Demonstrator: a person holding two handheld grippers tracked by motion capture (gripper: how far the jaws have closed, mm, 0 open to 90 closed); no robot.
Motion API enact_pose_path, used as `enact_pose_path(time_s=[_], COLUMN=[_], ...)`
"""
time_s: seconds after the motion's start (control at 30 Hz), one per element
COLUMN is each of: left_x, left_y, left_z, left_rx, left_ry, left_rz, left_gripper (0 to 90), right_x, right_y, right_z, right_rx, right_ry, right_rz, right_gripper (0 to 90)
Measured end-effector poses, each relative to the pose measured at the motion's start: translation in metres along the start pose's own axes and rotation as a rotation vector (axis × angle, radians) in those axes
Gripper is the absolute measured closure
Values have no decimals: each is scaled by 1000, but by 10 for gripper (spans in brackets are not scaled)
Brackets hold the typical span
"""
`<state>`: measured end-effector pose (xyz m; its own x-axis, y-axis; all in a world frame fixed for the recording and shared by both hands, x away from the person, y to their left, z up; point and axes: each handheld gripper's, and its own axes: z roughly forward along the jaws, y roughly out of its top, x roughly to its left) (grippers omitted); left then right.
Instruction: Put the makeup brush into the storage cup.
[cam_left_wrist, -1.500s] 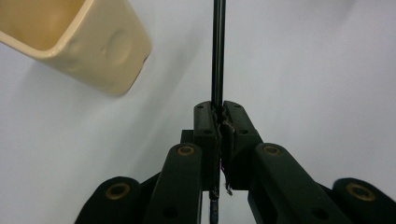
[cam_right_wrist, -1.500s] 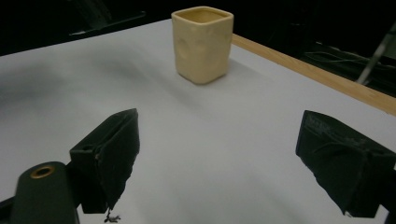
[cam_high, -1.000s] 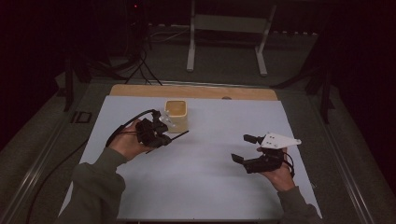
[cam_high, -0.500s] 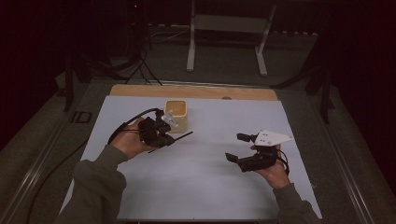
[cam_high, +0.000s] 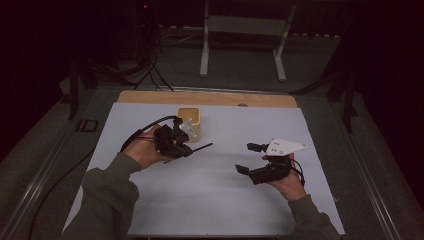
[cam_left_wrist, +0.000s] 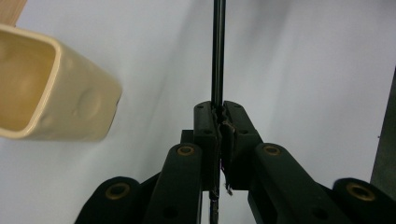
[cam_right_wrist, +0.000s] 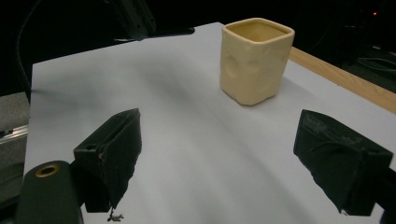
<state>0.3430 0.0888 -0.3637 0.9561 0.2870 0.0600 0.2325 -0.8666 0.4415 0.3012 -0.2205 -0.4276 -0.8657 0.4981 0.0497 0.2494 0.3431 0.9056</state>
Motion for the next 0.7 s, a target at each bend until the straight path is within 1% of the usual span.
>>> enact_pose_path(time_s=[0.17,0.33,0.43,0.53,0.7], left_x=[-1,-4,-5,-7,-9], left_y=[5,10,12,14,17], left_z=[1,2,3,5,6], left_rx=[0,1,-1,1,0], left_ry=[-1,-6,-6,-13,-17], left_rz=[8,38,41,54,72], left_gripper=[860,860,860,860,860], right_x=[2,4,4,6,8], right_y=[2,4,5,7,9], right_z=[4,8,9,11,14], right_rx=[8,19,20,31,37], right_ry=[21,38,49,65,77], right_rz=[-4,-13,-15,-20,-28], right_gripper=[152,153,152,152,153])
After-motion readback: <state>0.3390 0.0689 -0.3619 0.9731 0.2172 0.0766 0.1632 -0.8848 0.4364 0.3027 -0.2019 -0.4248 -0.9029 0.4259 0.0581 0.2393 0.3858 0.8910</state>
